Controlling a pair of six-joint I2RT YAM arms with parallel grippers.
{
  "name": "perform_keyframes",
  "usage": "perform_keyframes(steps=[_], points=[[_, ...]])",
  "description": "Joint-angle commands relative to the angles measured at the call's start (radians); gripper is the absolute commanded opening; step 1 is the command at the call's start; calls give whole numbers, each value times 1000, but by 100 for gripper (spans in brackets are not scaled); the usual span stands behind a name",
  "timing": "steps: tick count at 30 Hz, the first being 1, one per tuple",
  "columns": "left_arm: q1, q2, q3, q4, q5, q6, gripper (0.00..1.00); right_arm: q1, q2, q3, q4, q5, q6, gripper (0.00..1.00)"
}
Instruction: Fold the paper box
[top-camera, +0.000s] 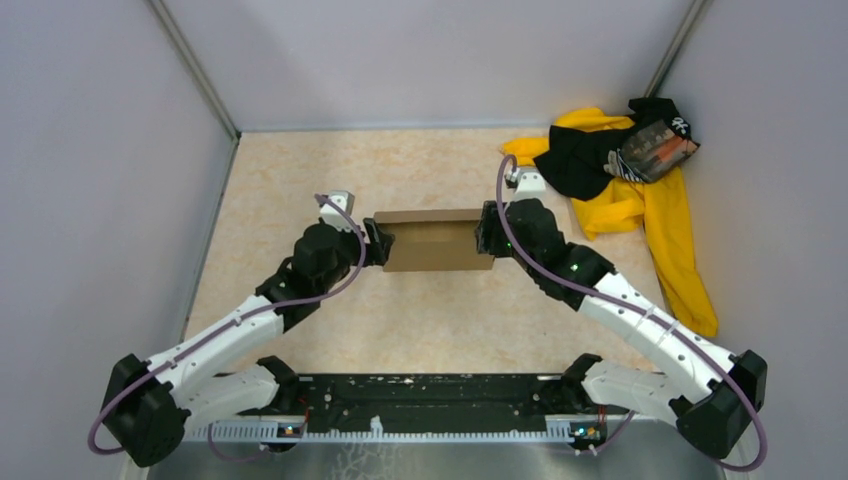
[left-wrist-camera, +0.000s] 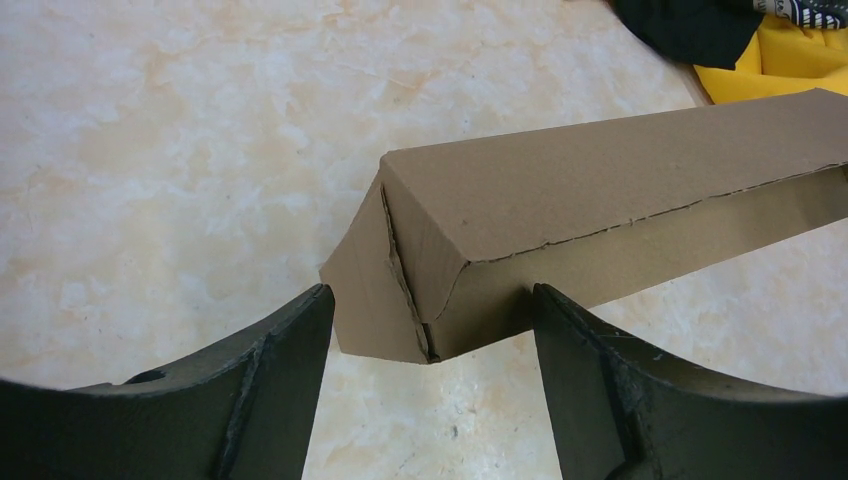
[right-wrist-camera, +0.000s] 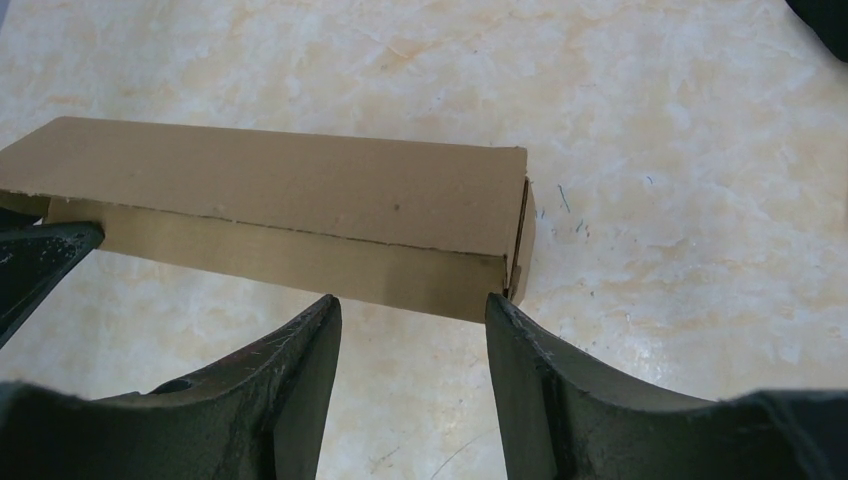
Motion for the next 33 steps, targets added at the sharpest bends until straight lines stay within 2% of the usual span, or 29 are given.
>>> perform_keyframes(steps=[1,7,23,33], points=[[-4,48,26,16,1,46,78,10,7,51,45,4,-5,55],[-4,75,52,32,4,63,80,11,25,66,45,-3,-13,55],[-4,26,22,144,64,121,83,11,67,83,61,-16,-15,55],[-4,-29,67,46,67,120,82,10,51,113,35,-18,-22,55]])
